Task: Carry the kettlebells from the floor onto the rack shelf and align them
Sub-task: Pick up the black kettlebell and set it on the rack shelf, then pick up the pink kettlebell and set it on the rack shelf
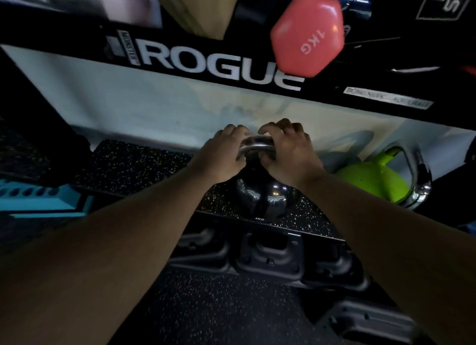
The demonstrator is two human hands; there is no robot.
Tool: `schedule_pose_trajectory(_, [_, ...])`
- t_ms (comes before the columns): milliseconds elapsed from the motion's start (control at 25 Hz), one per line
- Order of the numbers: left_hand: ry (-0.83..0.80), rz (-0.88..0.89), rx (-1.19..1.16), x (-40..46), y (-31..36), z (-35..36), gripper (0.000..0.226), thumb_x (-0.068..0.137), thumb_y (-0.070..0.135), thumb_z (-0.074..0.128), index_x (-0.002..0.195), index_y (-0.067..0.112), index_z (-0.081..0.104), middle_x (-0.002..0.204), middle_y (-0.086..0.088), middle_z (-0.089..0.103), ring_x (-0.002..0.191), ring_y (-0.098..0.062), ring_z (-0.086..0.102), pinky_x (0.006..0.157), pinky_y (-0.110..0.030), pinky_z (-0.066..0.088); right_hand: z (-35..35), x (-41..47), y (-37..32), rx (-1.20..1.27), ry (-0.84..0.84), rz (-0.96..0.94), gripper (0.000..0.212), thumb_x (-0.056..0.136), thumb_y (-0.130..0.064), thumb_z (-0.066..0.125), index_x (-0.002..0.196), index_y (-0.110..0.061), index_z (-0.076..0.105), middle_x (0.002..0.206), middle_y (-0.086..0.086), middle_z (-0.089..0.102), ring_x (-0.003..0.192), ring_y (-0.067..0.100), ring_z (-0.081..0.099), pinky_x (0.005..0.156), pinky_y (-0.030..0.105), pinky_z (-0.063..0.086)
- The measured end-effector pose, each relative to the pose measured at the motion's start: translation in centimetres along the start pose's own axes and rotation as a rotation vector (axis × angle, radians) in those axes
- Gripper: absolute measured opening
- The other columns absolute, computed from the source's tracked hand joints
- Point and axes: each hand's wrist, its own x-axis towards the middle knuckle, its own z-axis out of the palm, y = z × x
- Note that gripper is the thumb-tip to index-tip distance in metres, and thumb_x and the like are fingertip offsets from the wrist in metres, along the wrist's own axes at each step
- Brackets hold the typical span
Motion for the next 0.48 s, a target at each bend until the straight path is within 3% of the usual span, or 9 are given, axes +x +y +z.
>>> schedule_pose_trajectory(280, [-0.006, -0.175, 0.186, -14.1, -6.5, -6.9, 0.036, 0.082, 0.023, 0.062, 0.117, 0.020, 0.055, 0.122, -0.002, 0.055, 0.112, -0.022, 0.052, 0.095, -0.043, 0.043, 2.7, -1.1, -12.2, 0.110, -0.135, -0.360, 0.030, 0.087, -0.026, 0.057, 0.116, -0.016, 0.059, 0.111, 0.009, 0.062, 0.105, 0.032, 0.054, 0.088, 0.041, 0.044])
schedule_pose_trajectory(480, [-0.089, -0.431, 0.281, -30.4, -13.4, -11.0, 0.032, 0.084, 0.019, 0.058, 0.116, 0.025, 0.058, 0.119, -0.002, 0.059, 0.109, -0.025, 0.054, 0.087, -0.038, 0.045, 9.3, -6.1, -25.5, 0.310, -0.300, -0.524, 0.025, 0.092, -0.025, 0.059, 0.115, -0.015, 0.060, 0.104, 0.008, 0.065, 0.095, 0.027, 0.061, 0.078, 0.038, 0.050])
